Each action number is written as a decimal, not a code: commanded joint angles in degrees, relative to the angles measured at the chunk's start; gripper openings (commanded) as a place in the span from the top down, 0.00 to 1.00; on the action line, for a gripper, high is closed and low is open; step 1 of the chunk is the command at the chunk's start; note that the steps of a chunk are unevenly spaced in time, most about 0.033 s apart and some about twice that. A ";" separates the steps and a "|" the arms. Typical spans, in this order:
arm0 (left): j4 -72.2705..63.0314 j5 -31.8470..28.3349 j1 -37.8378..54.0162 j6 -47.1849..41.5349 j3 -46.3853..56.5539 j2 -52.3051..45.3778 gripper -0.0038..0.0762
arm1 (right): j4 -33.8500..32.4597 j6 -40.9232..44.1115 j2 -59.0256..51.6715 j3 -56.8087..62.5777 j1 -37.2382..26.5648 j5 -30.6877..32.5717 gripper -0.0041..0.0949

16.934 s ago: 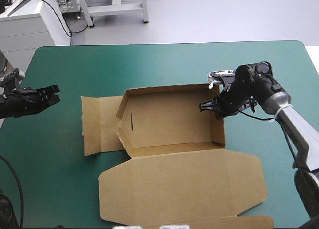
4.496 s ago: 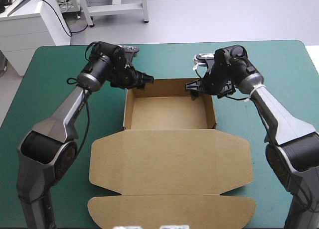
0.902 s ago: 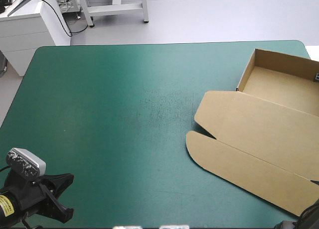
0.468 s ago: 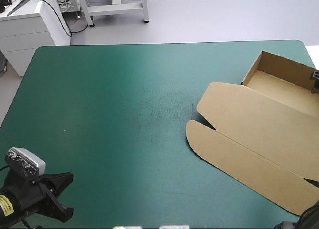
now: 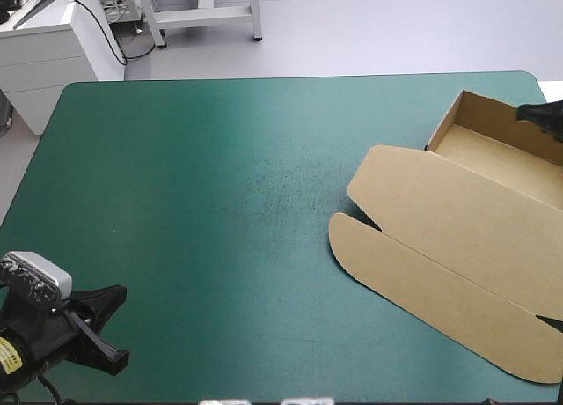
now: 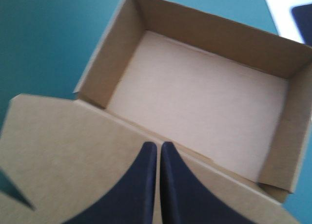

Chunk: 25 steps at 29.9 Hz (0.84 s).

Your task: Fold the box

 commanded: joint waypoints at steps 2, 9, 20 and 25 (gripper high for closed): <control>-0.85 -7.85 -0.18 0.40 -1.40 0.25 0.96 | 4.87 -3.75 -10.43 8.37 6.67 -5.55 0.96; 0.24 -9.68 -0.18 2.27 -0.58 -1.52 0.96 | 4.87 -7.67 -29.02 31.49 16.04 -20.78 0.96; -3.49 -15.25 -0.18 2.82 10.38 -10.12 0.96 | 4.86 -9.48 -50.54 53.44 16.76 -29.97 0.96; -3.84 -15.61 -0.18 4.53 14.44 -13.94 0.96 | 4.86 -9.48 -57.26 60.22 16.76 -30.08 0.96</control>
